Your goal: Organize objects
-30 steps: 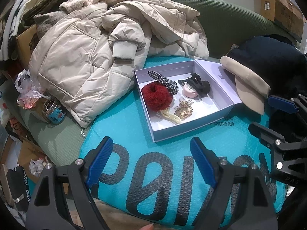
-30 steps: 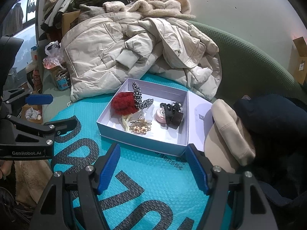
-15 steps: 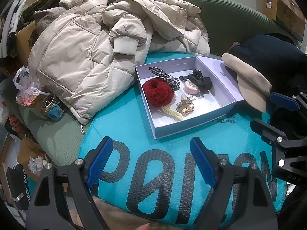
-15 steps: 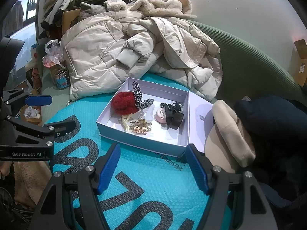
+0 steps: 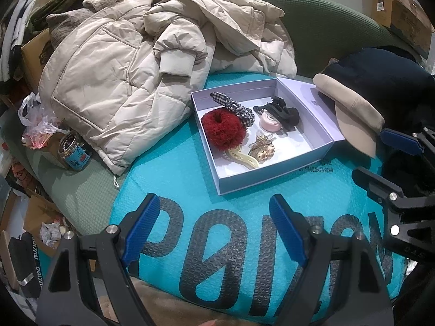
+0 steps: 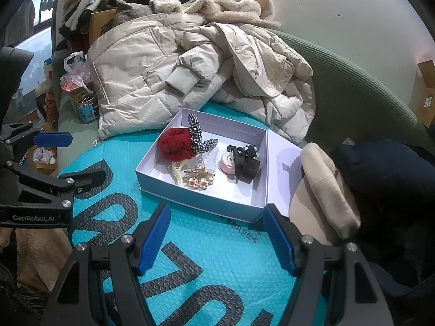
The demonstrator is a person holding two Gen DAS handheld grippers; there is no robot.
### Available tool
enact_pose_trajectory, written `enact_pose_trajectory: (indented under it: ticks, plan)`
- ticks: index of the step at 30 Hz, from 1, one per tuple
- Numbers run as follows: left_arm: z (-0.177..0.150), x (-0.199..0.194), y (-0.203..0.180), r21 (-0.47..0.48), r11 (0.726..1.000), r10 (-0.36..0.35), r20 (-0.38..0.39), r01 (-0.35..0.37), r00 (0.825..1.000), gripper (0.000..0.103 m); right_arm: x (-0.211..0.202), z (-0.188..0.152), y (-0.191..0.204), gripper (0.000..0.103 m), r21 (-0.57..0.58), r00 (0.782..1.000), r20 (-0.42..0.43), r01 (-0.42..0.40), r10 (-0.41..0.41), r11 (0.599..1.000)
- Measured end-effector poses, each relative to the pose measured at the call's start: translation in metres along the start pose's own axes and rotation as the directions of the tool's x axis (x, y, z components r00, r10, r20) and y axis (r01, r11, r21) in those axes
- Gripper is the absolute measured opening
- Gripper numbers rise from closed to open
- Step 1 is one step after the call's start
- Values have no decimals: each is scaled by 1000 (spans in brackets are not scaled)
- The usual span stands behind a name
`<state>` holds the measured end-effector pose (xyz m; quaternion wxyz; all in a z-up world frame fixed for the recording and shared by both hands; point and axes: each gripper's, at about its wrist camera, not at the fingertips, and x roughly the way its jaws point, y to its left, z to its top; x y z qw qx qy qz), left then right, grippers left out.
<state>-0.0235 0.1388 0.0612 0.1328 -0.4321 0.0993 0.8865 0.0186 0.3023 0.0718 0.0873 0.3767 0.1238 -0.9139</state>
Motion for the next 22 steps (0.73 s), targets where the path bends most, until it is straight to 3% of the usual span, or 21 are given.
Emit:
enact_pose_trajectory:
  ticks: [22]
  plan:
    - [-4, 8, -2, -11, 1000, -17, -6, 17, 1000, 82, 13, -5, 1, 71, 7, 999, -32, 1, 0, 1000]
